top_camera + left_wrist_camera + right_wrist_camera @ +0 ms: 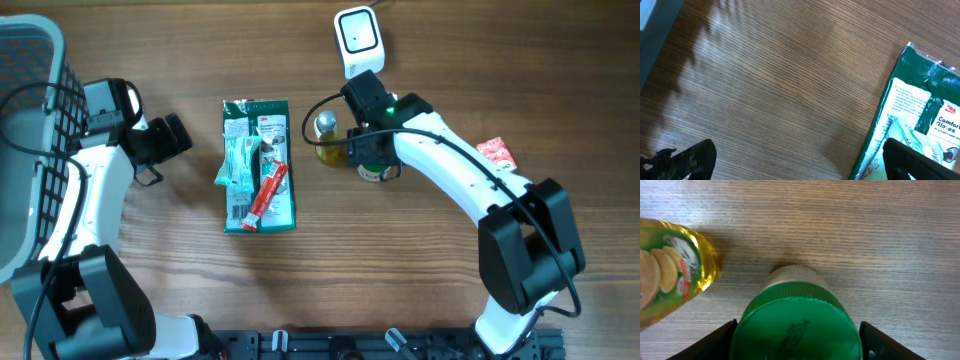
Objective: Scan the item barcode
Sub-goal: 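Reach the right gripper down and grasp the green tin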
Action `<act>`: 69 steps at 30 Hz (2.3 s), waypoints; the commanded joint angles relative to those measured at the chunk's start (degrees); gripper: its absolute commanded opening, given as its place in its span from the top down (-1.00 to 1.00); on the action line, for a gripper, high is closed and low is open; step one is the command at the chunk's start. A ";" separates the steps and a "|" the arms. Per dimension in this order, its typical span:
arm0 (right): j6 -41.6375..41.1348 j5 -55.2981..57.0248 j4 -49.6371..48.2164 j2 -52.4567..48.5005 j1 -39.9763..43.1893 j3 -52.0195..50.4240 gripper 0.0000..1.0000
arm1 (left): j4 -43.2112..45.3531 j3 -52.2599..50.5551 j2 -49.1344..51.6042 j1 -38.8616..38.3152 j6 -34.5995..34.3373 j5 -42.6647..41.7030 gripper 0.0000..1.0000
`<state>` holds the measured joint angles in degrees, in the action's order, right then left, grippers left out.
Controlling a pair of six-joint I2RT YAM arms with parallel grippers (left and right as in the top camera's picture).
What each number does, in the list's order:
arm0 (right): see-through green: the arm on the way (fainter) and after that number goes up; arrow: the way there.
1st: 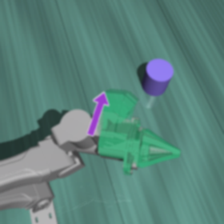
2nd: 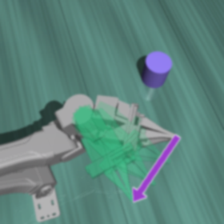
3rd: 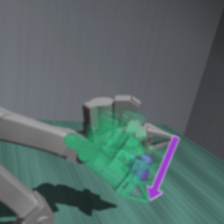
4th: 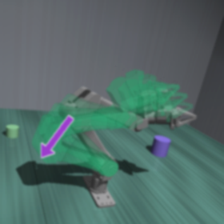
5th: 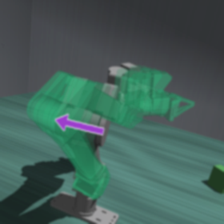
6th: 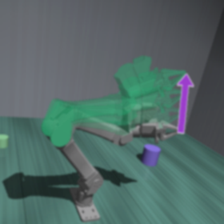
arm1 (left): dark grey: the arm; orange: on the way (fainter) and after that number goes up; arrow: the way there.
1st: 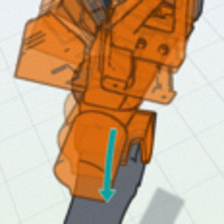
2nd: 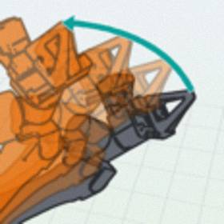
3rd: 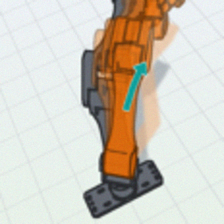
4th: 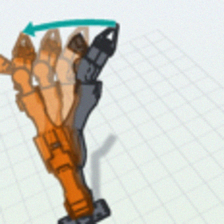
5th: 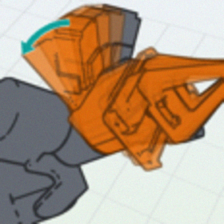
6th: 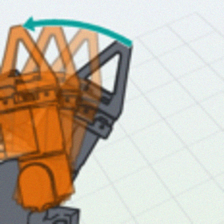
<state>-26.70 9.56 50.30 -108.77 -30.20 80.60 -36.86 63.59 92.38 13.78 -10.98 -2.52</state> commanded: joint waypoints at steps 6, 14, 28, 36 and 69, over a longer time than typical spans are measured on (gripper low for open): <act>5.81 11.02 9.38 -0.50 1.88 -0.68 -0.53 | 0.04 -0.09 0.24 0.22 0.70 -0.46 -1.00; 1.38 0.02 10.49 0.24 6.71 -0.55 -0.72 | 0.04 -0.09 0.24 0.22 0.70 -0.46 -1.00; -3.82 -10.97 11.52 0.24 12.66 0.00 -0.44 | 0.02 -0.09 0.24 0.22 0.70 -0.46 -1.00; 10.45 -11.23 12.31 0.24 12.63 0.00 -0.33 | 0.04 -0.09 0.24 0.22 0.70 -0.46 -1.00; -3.63 -16.55 11.50 0.24 12.00 -0.11 -0.57 | 0.02 -0.09 0.24 0.22 0.70 -0.46 -1.00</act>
<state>-25.65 -5.15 61.54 -108.66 -17.87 80.62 -36.86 63.59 92.38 13.78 -10.98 -2.52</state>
